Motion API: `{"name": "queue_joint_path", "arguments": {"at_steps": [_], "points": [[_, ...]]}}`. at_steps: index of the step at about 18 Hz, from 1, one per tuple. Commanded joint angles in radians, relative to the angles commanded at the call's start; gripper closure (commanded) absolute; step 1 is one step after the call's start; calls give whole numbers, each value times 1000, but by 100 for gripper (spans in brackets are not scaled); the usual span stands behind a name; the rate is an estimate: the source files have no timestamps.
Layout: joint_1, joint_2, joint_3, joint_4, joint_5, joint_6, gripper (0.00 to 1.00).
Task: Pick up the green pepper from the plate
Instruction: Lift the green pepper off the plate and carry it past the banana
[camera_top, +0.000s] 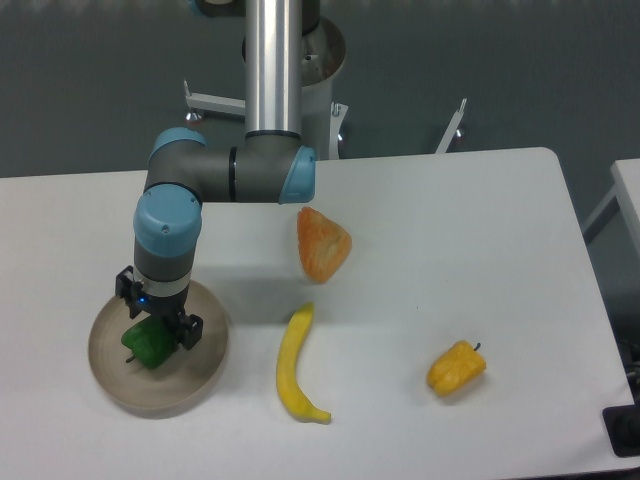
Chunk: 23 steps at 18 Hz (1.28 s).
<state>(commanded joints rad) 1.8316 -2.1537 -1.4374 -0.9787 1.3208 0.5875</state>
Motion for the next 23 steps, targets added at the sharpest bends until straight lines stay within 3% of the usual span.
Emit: {"name": "queue_joint_path", "arguments": {"at_steps": [2,4,11,18,23], "points": [[0,3,3,0,0,6,65],[0,9,3,-2,0,9,71],[23,17,48,-8,11,17,74],[211,118,49,-17,67,213,74],[325,110,81,-17,72,365,74]]}}
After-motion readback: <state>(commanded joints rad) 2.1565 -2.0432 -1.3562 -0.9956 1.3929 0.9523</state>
